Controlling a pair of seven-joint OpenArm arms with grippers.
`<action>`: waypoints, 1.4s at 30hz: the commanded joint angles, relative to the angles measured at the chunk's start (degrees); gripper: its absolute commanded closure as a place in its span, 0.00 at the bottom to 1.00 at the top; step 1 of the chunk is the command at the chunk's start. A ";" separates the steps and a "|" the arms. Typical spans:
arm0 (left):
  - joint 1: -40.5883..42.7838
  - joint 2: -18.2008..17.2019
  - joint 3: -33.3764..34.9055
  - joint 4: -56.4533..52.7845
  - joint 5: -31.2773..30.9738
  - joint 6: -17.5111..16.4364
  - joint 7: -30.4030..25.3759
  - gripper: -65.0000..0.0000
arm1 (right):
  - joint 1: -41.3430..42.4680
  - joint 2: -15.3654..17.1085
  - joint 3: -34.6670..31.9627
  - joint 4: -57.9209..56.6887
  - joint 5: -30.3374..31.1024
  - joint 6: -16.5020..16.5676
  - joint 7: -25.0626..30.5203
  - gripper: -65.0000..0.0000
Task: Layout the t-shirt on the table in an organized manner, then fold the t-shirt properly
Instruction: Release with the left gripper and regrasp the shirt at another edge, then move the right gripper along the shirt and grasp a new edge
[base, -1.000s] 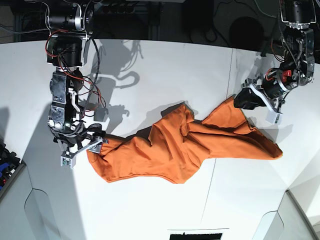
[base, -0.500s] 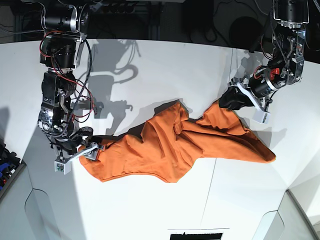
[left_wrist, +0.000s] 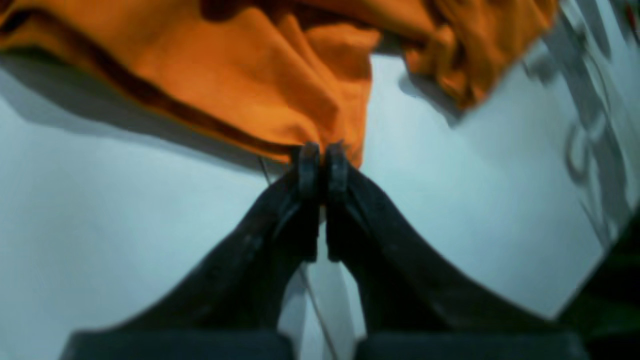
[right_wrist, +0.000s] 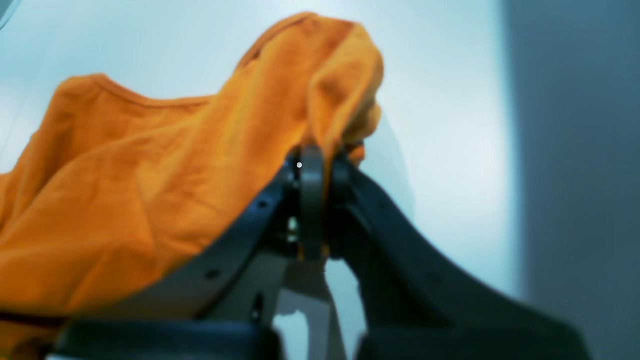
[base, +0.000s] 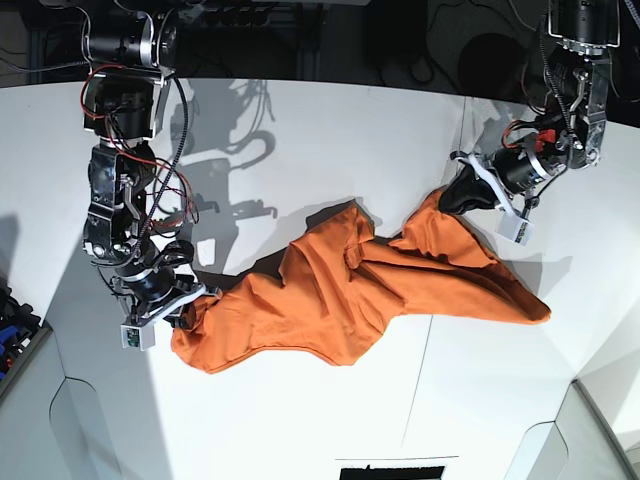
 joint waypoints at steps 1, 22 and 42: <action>-0.83 -1.88 -1.40 2.25 -2.16 -0.96 -1.16 1.00 | 2.60 0.85 0.09 1.51 0.66 0.35 1.95 1.00; 3.69 -12.02 -19.21 6.32 -12.09 -0.96 8.68 1.00 | 7.67 6.56 7.45 2.91 12.76 2.60 -12.96 0.32; 6.34 -10.86 -19.21 6.29 -9.81 -1.16 8.46 0.67 | -3.98 -10.29 -3.78 5.64 3.04 3.32 -4.02 0.32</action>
